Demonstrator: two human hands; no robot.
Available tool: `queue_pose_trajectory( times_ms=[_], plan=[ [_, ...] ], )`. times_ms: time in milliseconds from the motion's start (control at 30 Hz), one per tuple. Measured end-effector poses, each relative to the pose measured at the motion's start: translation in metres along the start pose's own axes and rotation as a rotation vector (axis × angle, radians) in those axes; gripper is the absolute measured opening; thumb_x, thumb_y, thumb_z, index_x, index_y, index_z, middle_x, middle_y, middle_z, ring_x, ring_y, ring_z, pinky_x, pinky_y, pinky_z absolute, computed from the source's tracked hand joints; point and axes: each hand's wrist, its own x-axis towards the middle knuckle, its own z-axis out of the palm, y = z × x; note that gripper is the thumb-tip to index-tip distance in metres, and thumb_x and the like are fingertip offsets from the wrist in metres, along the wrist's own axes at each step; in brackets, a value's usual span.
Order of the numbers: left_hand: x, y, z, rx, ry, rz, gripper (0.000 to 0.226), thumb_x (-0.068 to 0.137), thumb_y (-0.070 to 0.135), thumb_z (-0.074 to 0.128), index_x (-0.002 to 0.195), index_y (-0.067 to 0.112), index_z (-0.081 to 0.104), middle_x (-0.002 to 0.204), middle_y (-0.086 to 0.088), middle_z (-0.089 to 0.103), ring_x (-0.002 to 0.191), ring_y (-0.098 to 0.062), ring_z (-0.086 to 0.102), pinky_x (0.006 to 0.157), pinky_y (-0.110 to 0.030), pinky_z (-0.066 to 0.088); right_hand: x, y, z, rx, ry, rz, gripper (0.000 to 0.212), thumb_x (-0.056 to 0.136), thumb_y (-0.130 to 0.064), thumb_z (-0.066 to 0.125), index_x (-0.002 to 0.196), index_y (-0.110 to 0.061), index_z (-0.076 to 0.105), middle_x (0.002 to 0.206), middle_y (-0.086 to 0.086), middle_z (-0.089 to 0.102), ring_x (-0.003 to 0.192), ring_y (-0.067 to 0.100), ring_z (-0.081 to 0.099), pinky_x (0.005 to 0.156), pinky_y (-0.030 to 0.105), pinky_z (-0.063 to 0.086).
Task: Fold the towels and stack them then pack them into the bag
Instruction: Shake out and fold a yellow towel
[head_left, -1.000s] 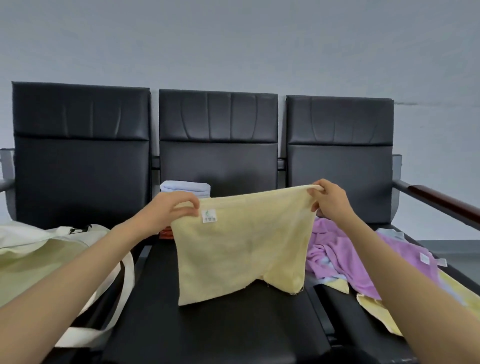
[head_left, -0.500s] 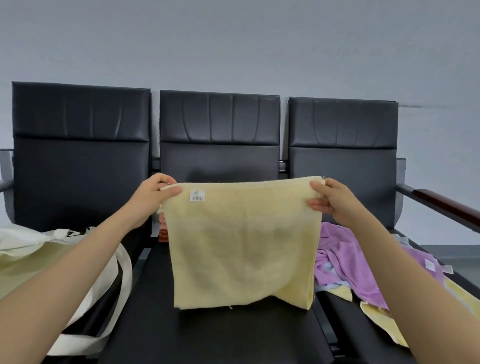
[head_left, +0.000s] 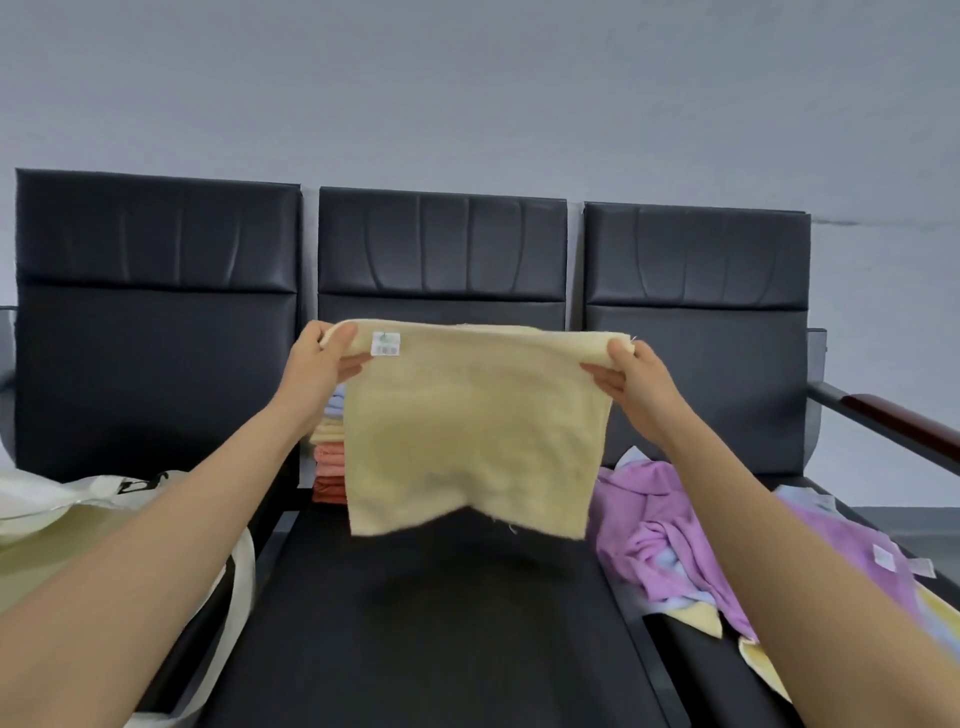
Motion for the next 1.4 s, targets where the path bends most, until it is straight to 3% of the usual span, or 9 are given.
queue_pose_trajectory(
  times_ms=[167, 300, 500, 700, 833, 1000, 1100, 1233, 1400],
  plan=[
    [-0.007, -0.010, -0.019, 0.059, -0.067, -0.046, 0.006, 0.092, 0.015, 0.063, 0.093, 0.009, 0.061, 0.101, -0.013, 0.068, 0.089, -0.024, 0.069, 0.084, -0.030, 0.056, -0.009, 0.006, -0.004, -0.024, 0.018, 0.054, 0.020, 0.097, -0.021, 0.056, 0.103, -0.002, 0.052, 0.103, 0.018, 0.065, 0.071, 0.019, 0.072, 0.071, 0.027, 0.060],
    [-0.019, -0.005, -0.035, 0.090, -0.160, -0.080, 0.016, 0.091, 0.012, 0.063, 0.106, 0.007, 0.068, 0.100, -0.010, 0.072, 0.089, -0.020, 0.071, 0.076, -0.020, 0.057, -0.021, 0.004, -0.010, 0.029, 0.081, 0.037, 0.018, 0.086, -0.014, 0.071, 0.083, -0.002, 0.059, 0.091, 0.018, 0.069, 0.065, 0.018, 0.073, 0.067, 0.027, 0.061],
    [-0.022, 0.014, -0.040, 0.033, -0.043, -0.078, 0.009, 0.082, 0.015, 0.075, 0.087, 0.016, 0.068, 0.075, 0.004, 0.073, 0.070, -0.011, 0.067, 0.075, -0.022, 0.056, -0.028, -0.012, -0.007, 0.013, 0.023, -0.026, 0.019, 0.094, -0.017, 0.061, 0.096, 0.002, 0.061, 0.095, 0.014, 0.069, 0.071, 0.019, 0.074, 0.067, 0.026, 0.060],
    [-0.015, 0.012, -0.037, 0.027, 0.005, -0.105, 0.017, 0.078, 0.020, 0.078, 0.081, 0.011, 0.064, 0.063, 0.003, 0.052, 0.043, -0.005, 0.042, 0.044, -0.015, 0.039, -0.027, -0.014, -0.010, 0.024, -0.074, 0.085, 0.018, 0.103, -0.017, 0.043, 0.109, -0.004, 0.053, 0.102, 0.011, 0.064, 0.066, 0.018, 0.073, 0.059, 0.027, 0.060],
    [-0.012, -0.003, -0.028, 0.073, -0.037, -0.141, 0.017, 0.088, 0.018, 0.069, 0.096, 0.006, 0.060, 0.095, -0.009, 0.068, 0.072, -0.017, 0.073, 0.065, -0.024, 0.059, -0.021, 0.003, -0.007, -0.063, -0.127, 0.172, 0.025, 0.104, -0.018, 0.037, 0.122, -0.004, 0.046, 0.123, 0.010, 0.056, 0.088, 0.024, 0.072, 0.078, 0.035, 0.060],
    [-0.011, -0.008, -0.027, 0.021, -0.011, 0.036, 0.012, 0.089, 0.020, 0.067, 0.086, 0.016, 0.056, 0.103, -0.015, 0.067, 0.099, -0.026, 0.068, 0.091, -0.038, 0.053, -0.017, 0.003, 0.006, 0.165, -0.082, 0.086, 0.020, 0.104, -0.015, 0.033, 0.116, -0.009, 0.048, 0.132, 0.012, 0.055, 0.108, 0.024, 0.064, 0.099, 0.036, 0.047],
    [-0.018, -0.008, -0.032, 0.004, -0.017, 0.089, 0.012, 0.090, 0.022, 0.066, 0.088, 0.017, 0.056, 0.104, -0.017, 0.069, 0.097, -0.028, 0.069, 0.094, -0.043, 0.052, -0.019, 0.003, 0.007, 0.176, -0.097, 0.050, 0.018, 0.104, -0.015, 0.034, 0.112, -0.011, 0.049, 0.130, 0.013, 0.058, 0.105, 0.024, 0.066, 0.098, 0.035, 0.048],
    [-0.038, -0.015, -0.040, 0.099, -0.038, -0.027, 0.018, 0.090, 0.022, 0.066, 0.094, 0.007, 0.057, 0.093, -0.014, 0.072, 0.082, -0.032, 0.072, 0.090, -0.050, 0.053, -0.028, 0.013, 0.000, 0.056, -0.114, 0.183, 0.029, 0.104, -0.018, 0.037, 0.130, -0.006, 0.041, 0.132, 0.012, 0.054, 0.093, 0.031, 0.071, 0.085, 0.037, 0.058],
    [-0.072, -0.022, -0.054, 0.308, -0.240, -0.245, 0.028, 0.087, 0.026, 0.069, 0.101, 0.004, 0.061, 0.082, -0.010, 0.074, 0.075, -0.032, 0.073, 0.072, -0.034, 0.060, -0.058, 0.029, -0.019, -0.097, -0.221, 0.494, 0.034, 0.101, -0.014, 0.043, 0.132, 0.000, 0.042, 0.122, 0.018, 0.060, 0.086, 0.033, 0.072, 0.069, 0.038, 0.061]
  ],
)
